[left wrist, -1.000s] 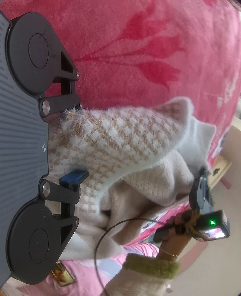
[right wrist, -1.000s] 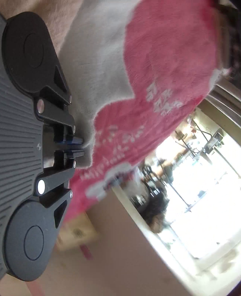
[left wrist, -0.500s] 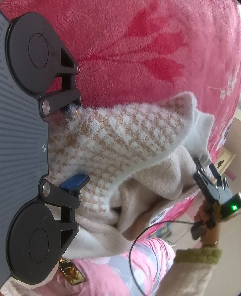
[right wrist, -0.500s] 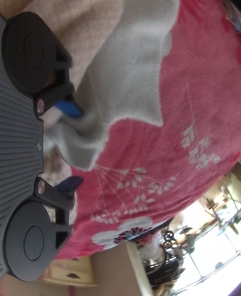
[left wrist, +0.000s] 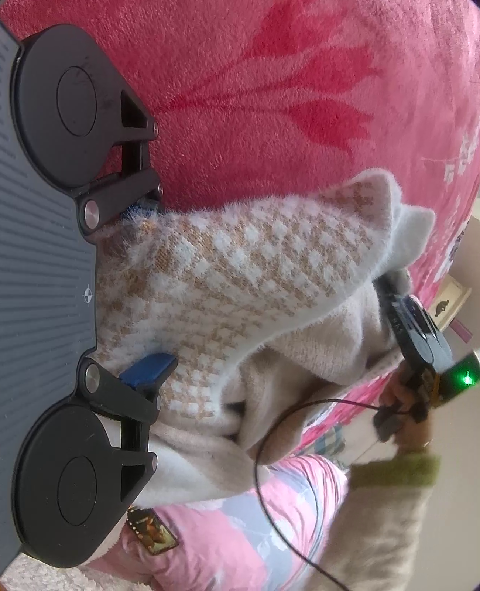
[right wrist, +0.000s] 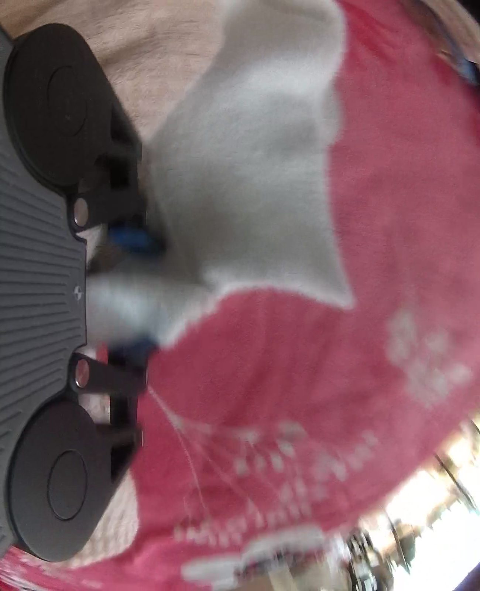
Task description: Fold clothes
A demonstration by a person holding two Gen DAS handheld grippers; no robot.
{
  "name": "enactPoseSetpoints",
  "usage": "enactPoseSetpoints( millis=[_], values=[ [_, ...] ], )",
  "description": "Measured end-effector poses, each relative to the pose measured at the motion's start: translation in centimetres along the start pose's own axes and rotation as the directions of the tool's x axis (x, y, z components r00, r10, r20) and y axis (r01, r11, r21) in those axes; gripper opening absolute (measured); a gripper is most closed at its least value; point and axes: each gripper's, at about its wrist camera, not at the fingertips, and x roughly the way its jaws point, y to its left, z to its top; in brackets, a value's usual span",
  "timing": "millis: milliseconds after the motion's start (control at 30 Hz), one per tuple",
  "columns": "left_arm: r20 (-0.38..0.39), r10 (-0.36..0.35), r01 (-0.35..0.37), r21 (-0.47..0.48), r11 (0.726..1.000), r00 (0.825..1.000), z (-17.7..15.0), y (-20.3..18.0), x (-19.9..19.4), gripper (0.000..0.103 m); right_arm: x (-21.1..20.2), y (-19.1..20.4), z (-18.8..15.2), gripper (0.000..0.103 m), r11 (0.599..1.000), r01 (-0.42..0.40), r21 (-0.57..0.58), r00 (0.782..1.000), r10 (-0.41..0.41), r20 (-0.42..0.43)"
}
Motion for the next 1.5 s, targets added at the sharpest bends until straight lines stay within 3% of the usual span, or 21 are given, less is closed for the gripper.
enactPoseSetpoints(
  millis=[100,167,233,300,467,600,633,733,867,967,1167,1300,1400,1500],
  values=[
    [0.002,0.023,-0.023,-0.001,1.000,1.000,0.2,-0.4,0.0,0.070,-2.5,1.5,-1.0,0.017,0.981,0.151,0.120,0.975,-0.168,0.147],
    [0.012,0.040,-0.040,-0.022,0.999,0.999,0.2,-0.5,0.0,0.070,-4.3,2.2,-1.6,0.015,0.940,0.235,0.248,0.929,-0.292,0.226],
    [0.025,0.058,-0.057,-0.055,0.997,0.998,0.3,-0.7,0.0,0.066,-7.3,2.7,-2.2,0.014,0.889,0.292,0.353,0.864,-0.404,0.300],
    [0.049,0.087,-0.083,-0.082,0.993,0.995,0.6,-0.9,-0.2,0.061,-10.6,3.1,-2.9,0.014,0.826,0.334,0.455,0.783,-0.512,0.354],
    [0.155,0.142,-0.133,-0.067,0.989,0.978,1.6,-2.5,-0.9,0.049,-21.1,5.8,-6.2,0.014,0.655,0.377,0.654,0.543,-0.729,0.417],
    [0.261,0.172,-0.169,-0.034,0.985,0.950,3.0,-5.1,-1.8,0.024,-28.3,9.3,-9.0,0.014,0.537,0.445,0.717,0.332,-0.842,0.425],
    [0.289,0.170,-0.168,-0.035,0.985,0.942,3.4,-5.8,-2.4,0.021,-29.9,9.9,-9.7,0.014,0.512,0.450,0.732,0.292,-0.859,0.421],
    [0.402,0.181,-0.187,-0.023,0.982,0.898,5.2,-8.0,-5.2,0.017,-34.1,10.8,-11.5,0.014,0.429,0.471,0.771,0.184,-0.902,0.390],
    [0.514,0.185,-0.236,0.034,0.971,0.837,8.2,-12.0,-9.1,0.017,-39.1,10.9,-13.6,0.013,0.338,0.460,0.821,0.077,-0.937,0.342],
    [0.600,0.173,-0.280,0.089,0.956,0.781,10.1,-15.8,-12.3,0.017,-42.6,11.2,-15.1,0.013,0.271,0.452,0.850,-0.002,-0.952,0.305],
    [0.769,0.063,-0.323,0.190,0.927,0.636,12.5,-23.2,-21.5,0.016,-50.3,13.2,-18.5,0.013,0.177,0.405,0.897,-0.141,-0.957,0.252],
    [0.823,0.002,-0.358,0.245,0.901,0.567,12.3,-27.3,-25.9,0.016,-54.1,14.7,-19.4,0.013,0.156,0.371,0.915,-0.205,-0.948,0.244],
    [0.862,-0.032,-0.396,0.265,0.879,0.507,11.1,-29.6,-28.4,0.016,-55.8,16.0,-19.8,0.013,0.147,0.354,0.923,-0.251,-0.936,0.246],
    [0.885,-0.049,-0.408,0.262,0.875,0.464,9.5,-31.0,-30.3,0.016,-57.1,17.6,-20.2,0.013,0.164,0.324,0.932,-0.272,-0.927,0.258]
  ],
)
